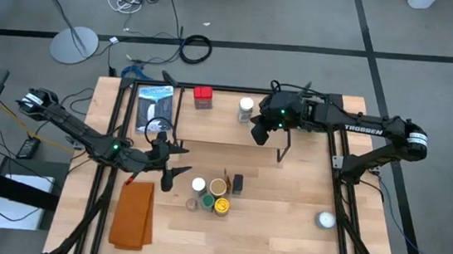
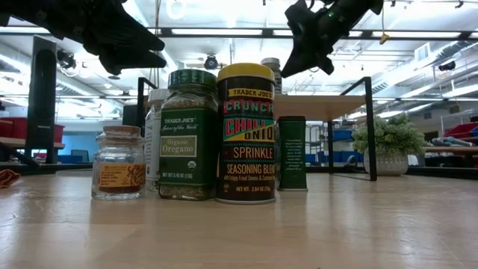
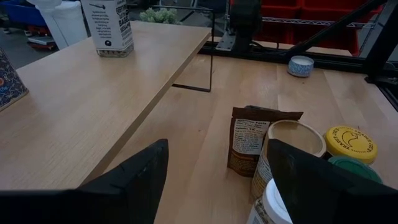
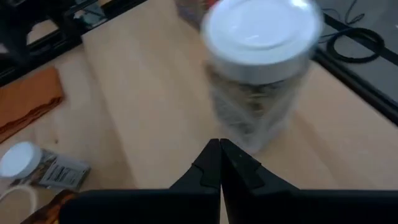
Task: Shelf spices
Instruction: Put the right white seasoning bottle on the shelf
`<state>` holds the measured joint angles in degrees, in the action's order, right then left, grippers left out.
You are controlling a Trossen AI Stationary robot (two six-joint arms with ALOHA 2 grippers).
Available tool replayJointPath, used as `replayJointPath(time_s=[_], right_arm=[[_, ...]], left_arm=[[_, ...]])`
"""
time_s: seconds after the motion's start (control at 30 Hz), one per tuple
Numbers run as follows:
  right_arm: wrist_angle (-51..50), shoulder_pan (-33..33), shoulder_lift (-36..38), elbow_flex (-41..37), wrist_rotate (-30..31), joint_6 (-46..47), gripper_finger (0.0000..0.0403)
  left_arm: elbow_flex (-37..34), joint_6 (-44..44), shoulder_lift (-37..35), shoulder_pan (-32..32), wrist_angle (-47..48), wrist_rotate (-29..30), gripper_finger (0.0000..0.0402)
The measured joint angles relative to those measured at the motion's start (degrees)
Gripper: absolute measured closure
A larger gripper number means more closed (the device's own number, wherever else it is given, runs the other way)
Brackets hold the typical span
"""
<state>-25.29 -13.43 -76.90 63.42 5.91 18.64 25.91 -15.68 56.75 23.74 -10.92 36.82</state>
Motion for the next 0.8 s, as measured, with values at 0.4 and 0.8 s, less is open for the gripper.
replayJointPath(time_s=[0.4,0.8], right_arm=[[3.91,7.97,-1.26,0.0,10.57,6.73,0.0403],[7.33,8.81,-8.02,0.02,15.47,17.47,0.0403]], left_arm=[[0.0,0.0,0.0,0.01,-0.02,0.0,0.0123],[0.0,0.0,0.0,0.0,-0.06,0.01,0.0123]])
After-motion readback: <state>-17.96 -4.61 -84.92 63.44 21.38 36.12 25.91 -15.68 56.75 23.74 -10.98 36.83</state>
